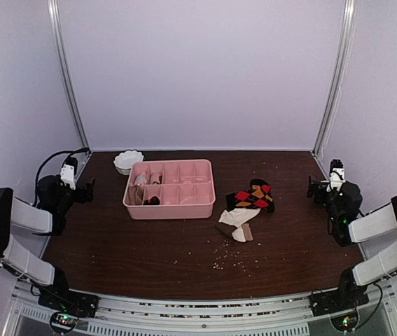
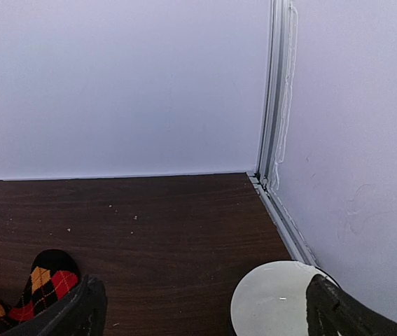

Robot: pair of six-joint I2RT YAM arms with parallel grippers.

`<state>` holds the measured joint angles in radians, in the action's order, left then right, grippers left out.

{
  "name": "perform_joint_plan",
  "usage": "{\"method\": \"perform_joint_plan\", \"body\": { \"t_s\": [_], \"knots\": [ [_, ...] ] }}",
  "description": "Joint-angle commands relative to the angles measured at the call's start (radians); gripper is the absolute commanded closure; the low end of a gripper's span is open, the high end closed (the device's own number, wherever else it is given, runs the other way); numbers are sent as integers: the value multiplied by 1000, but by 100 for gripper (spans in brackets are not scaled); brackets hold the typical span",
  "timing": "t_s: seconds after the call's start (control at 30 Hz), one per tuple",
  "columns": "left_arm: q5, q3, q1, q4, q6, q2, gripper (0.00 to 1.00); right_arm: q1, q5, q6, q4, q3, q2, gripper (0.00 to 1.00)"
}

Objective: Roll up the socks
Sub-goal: Pick up the sock from the center of the board.

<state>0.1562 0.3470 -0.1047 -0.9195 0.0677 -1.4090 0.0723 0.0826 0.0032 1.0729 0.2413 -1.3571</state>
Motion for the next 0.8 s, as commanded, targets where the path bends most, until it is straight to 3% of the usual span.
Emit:
{"method": "perform_joint_plan", "body": {
  "t_s": [0.0, 0.5, 0.6, 0.77],
  "knots": [
    [-7, -13, 4, -74, -13, -6, 2, -5, -9, -2, 7, 12, -3, 0],
    [4, -11, 5, -74, -14, -3, 2, -5, 26, 9, -6, 20, 0, 0],
    [-13, 49, 3, 77, -20, 51, 2, -5, 11, 3, -107, 46, 66, 0],
    [28, 358, 3, 656, 29, 103, 2, -5, 22, 21, -385, 121, 271, 0]
  ]
}}
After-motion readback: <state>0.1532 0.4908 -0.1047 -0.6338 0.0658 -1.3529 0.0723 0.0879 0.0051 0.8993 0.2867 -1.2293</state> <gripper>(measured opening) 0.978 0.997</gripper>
